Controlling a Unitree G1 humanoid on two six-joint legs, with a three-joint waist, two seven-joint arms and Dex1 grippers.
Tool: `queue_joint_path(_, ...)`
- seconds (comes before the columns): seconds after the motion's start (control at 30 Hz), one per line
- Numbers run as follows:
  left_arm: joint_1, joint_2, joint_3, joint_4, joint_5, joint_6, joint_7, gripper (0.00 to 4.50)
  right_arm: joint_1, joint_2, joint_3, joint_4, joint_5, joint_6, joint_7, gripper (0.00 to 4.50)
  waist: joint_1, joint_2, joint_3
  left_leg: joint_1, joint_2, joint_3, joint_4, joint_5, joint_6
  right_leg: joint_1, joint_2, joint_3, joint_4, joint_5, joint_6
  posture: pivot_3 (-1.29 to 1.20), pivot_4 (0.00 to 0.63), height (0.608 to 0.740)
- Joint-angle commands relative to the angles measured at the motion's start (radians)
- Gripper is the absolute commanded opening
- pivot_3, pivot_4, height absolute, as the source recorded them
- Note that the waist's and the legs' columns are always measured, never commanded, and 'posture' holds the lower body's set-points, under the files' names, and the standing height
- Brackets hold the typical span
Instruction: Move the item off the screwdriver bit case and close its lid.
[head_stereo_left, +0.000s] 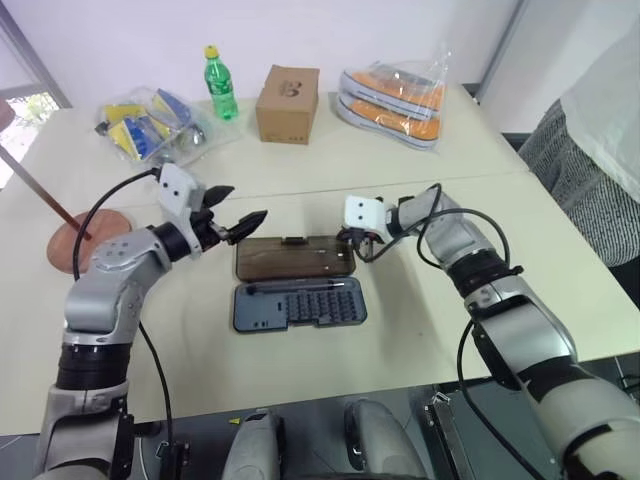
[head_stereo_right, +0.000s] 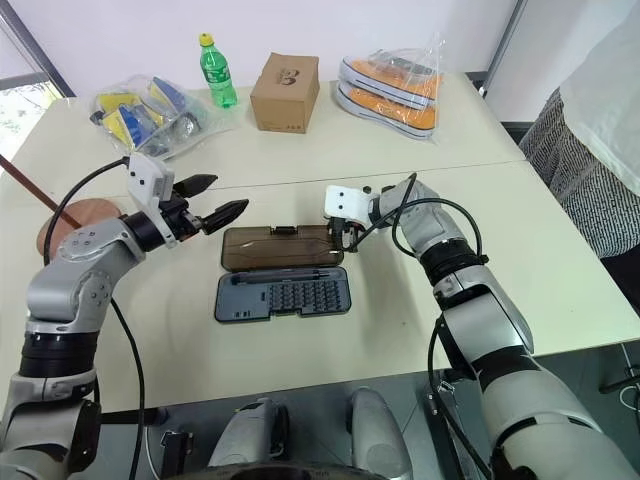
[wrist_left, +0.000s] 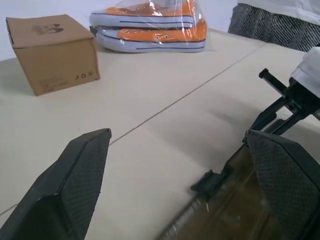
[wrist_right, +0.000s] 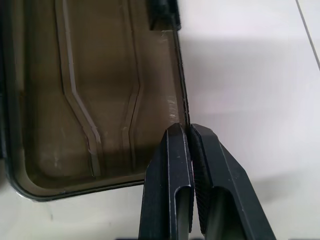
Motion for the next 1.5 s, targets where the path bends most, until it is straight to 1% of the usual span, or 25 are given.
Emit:
queue_joint_path(0.03, 0.005, -0.002, 0.008, -0.036, 0.003, -0.02, 0.004, 4.5, -0.001, -0.039, 0.013, 0.064, -0.05, 0.015, -0.074, 0.02, 0.004, 0.0, 0.0, 0.001, 0.0, 0.0, 0.0, 0.001, -0.001, 0.001, 0.0, 0.0, 0.0, 0.0, 0.0, 0.0, 0.15, 0.74)
queue_joint_path(0.17, 0.003, -0.008, 0.004, -0.035, 0.007, -0.022, 0.005, 4.5, 0.007, -0.063, 0.004, 0.047, -0.036, 0.024, -0.076, 0.02, 0.012, 0.0, 0.0, 0.002, -0.001, 0.0, 0.001, 0.002, -0.003, 0.003, 0.0, 0.0, 0.0, 0.0, -0.001, 0.0, 0.15, 0.74)
queue_joint_path(0.3, -0.002, -0.013, 0.0, -0.029, 0.011, -0.025, 0.003, 4.5, 0.021, -0.079, -0.014, -0.01, -0.009, 0.041, -0.063, 0.02, 0.018, 0.0, 0.0, 0.001, -0.001, 0.0, 0.002, 0.002, -0.004, 0.003, -0.001, -0.001, 0.0, 0.0, 0.0, 0.0, 0.15, 0.74)
queue_joint_path(0.5, -0.01, -0.021, -0.004, -0.019, 0.017, -0.027, -0.002, 4.5, 0.055, -0.075, -0.032, -0.139, 0.03, 0.062, -0.029, 0.02, 0.018, 0.0, 0.0, -0.001, -0.002, 0.001, 0.002, 0.002, -0.004, 0.002, -0.001, -0.002, 0.0, 0.001, 0.0, 0.0, 0.15, 0.74)
queue_joint_path(0.83, -0.009, -0.03, -0.003, -0.023, 0.023, -0.024, -0.003, 4.5, 0.049, -0.062, -0.024, -0.267, 0.046, 0.092, -0.006, 0.02, 0.008, 0.0, 0.0, -0.001, -0.001, 0.001, 0.001, 0.002, -0.003, 0.001, 0.001, -0.002, 0.0, 0.001, 0.0, 0.0, 0.15, 0.74)
queue_joint_path(1.3, 0.017, -0.034, 0.008, -0.05, 0.018, -0.018, 0.014, 4.5, 0.026, -0.002, 0.009, -0.243, 0.037, 0.029, -0.011, 0.02, 0.009, 0.0, 0.0, -0.001, 0.0, 0.001, 0.001, 0.002, -0.003, 0.0, 0.001, -0.001, 0.0, 0.001, 0.0, 0.0, 0.15, 0.74)
queue_joint_path(1.5, 0.019, -0.037, 0.007, -0.056, 0.016, -0.017, 0.02, 4.5, 0.007, 0.002, 0.031, -0.191, 0.006, -0.09, -0.046, 0.02, 0.008, 0.0, 0.0, -0.001, 0.0, 0.0, 0.001, 0.002, -0.003, 0.0, 0.001, -0.001, 0.0, 0.001, 0.0, 0.0, 0.15, 0.74)
